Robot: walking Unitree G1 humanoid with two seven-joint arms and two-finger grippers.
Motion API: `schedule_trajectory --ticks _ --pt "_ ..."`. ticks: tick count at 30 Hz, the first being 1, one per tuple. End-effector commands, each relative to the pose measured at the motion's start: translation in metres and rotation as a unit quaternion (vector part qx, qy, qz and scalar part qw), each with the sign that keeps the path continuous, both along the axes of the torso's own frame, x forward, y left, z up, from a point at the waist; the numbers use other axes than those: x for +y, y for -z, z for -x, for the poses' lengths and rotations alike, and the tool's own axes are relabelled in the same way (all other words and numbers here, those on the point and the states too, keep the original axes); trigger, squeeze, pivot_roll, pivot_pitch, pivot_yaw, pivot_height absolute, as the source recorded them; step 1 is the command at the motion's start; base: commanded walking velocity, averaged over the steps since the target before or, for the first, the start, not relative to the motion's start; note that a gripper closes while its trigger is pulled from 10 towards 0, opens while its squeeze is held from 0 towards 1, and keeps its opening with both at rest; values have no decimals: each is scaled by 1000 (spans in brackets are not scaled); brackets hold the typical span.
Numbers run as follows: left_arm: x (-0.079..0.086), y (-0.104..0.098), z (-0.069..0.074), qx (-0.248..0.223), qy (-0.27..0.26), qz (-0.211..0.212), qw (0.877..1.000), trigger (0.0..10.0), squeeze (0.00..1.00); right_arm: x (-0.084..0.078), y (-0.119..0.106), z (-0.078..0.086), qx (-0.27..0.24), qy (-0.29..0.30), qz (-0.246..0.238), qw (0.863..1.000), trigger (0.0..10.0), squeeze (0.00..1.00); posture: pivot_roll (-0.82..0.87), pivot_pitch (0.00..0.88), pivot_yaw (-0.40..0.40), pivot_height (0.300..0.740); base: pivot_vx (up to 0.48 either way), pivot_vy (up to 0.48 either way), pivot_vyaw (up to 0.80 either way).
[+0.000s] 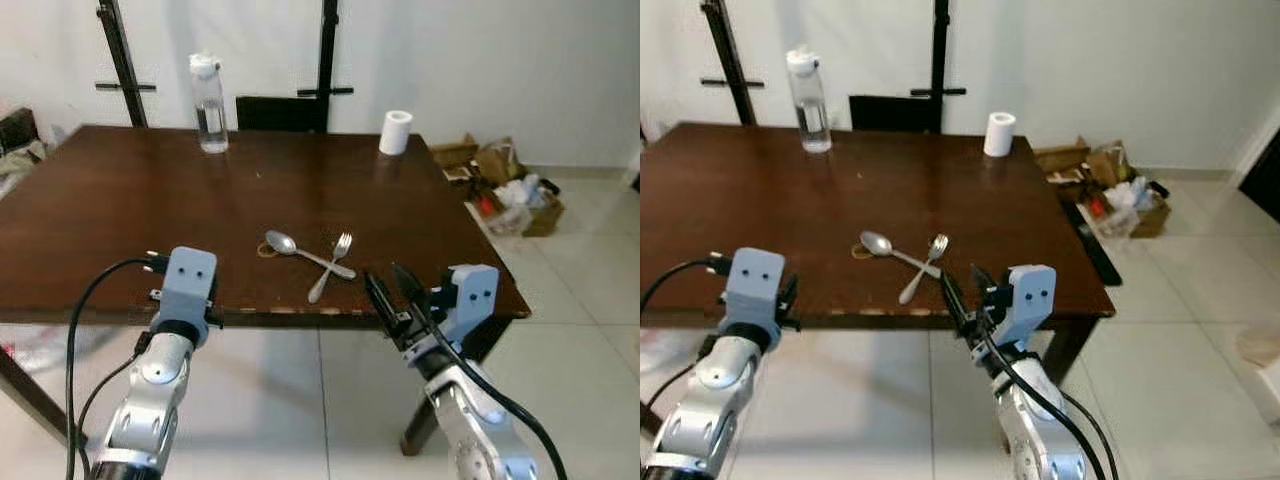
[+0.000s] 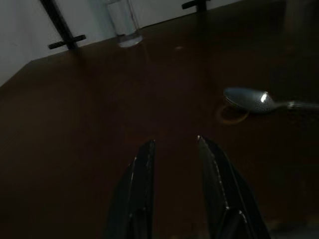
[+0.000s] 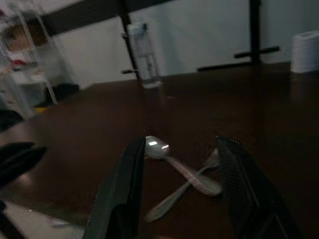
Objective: Setting the table
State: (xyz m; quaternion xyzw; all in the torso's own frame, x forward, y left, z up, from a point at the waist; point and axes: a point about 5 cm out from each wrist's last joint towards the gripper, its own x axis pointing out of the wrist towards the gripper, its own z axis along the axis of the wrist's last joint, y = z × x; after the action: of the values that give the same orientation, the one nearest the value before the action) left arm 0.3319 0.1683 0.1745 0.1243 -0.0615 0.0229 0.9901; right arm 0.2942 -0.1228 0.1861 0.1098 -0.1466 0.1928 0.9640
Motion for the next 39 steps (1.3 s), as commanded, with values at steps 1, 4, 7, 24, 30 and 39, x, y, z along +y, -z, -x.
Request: schedule_trajectory --ticks 1,4,7,24,30,39 --pt "2 3 2 1 -4 -6 1000 10000 0 -1 0 1 1 -2 -3 1000 10000 0 56 59 46 740 480 0 0" --pt "1 3 2 0 -1 -5 1000 10000 0 0 0 1 1 -2 -2 1000 10000 0 58 53 46 740 480 0 0" --pt "-2 3 2 3 10 -3 1000 10000 0 -2 1 0 2 2 1 1000 10000 0 55 51 47 740 191 0 0" --pt "2 11 6 59 83 2 995 10000 0 -14 26 -14 63 47 155 985 10000 0 64 51 44 740 0 0 0" --pt "28 -6 5 81 130 -10 988 10000 0 -12 36 -30 89 26 171 981 10000 0 94 77 41 740 0 0 0" --pt "21 -37 21 69 237 -113 962 10000 0 9 31 -60 134 -96 134 977 10000 0 147 134 23 740 0 0 0"
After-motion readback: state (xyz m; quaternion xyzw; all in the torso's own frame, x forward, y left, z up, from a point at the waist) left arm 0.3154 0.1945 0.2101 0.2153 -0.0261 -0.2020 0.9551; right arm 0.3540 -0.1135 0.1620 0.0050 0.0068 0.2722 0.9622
